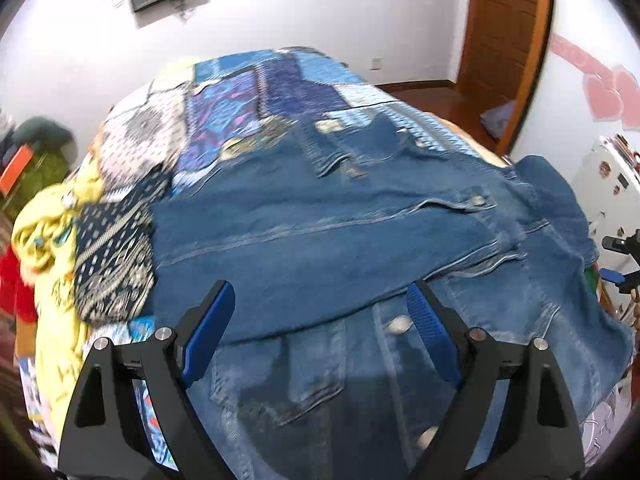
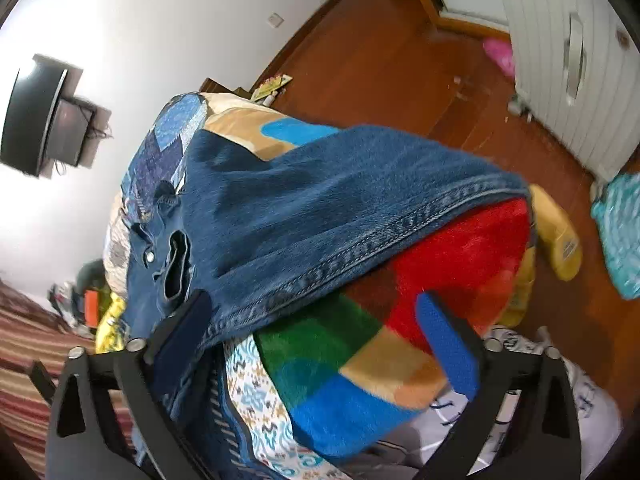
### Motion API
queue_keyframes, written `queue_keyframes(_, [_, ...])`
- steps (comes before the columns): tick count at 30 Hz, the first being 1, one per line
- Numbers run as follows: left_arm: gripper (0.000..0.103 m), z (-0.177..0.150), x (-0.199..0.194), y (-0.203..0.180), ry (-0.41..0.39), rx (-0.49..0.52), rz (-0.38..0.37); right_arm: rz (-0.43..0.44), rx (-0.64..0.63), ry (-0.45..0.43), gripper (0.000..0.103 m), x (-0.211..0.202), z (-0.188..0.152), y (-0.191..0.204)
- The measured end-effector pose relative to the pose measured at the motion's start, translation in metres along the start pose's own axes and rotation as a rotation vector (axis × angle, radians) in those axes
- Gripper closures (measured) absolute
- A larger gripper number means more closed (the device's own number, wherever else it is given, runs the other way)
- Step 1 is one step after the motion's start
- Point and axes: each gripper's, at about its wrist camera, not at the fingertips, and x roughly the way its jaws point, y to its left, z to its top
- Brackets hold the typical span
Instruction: Fold large clothes
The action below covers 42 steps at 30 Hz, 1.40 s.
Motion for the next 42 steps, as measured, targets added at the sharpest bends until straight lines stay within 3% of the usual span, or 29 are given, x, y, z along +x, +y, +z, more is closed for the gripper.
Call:
queue_keyframes(2, [0.015,-0.009,0.001,0.008,0.007,-0.034,-0.001,0.004,0.017,-0.017,0.008,0.002,0.004,-0.003])
queue_keyframes(7, [0.015,-0.026,0.001,0.02,0.016,-0.082,0.016,-0.012,0.035,-0.067,0.025,0.01,0.023,-0.008])
queue_keyframes(10, [0.015,-0.034,0.0,0.024,0.018,-0.102,0.012,-0.061,0.028,-0.078,0.048,0.019,0.034,-0.014])
queue_keyframes(12, [0.015,-0.038,-0.001,0.025,0.018,-0.115,0.01,-0.093,0.049,-0.078,0.068,0.028,0.04,-0.02])
queue_keyframes(17, [0.015,-0.042,-0.004,0.03,0.014,-0.129,0.013,-0.108,0.102,-0.133,0.086,0.019,0.043,-0.018])
queue_keyframes(21, [0.015,-0.045,-0.003,0.036,0.018,-0.143,0.013,-0.14,0.016,-0.201,0.093,-0.005,0.043,0.008])
queue_keyframes(29, [0.015,-0.054,-0.009,0.04,0.002,-0.147,0.001,-0.039,-0.168,-0.325,0.095,-0.068,0.045,0.086])
queue_keyframes(33, [0.015,-0.058,-0.016,0.045,-0.015,-0.147,-0.002,0.043,-0.308,-0.369,0.095,-0.083,0.037,0.151])
queue_keyframes(37, [0.015,-0.063,-0.024,0.055,-0.033,-0.176,-0.014,0.131,-0.431,-0.354,0.095,-0.077,0.022,0.218])
queue_keyframes(42, [0.015,-0.07,-0.036,0.07,-0.048,-0.201,-0.009,0.186,-0.574,-0.252,0.095,-0.03,-0.013,0.281])
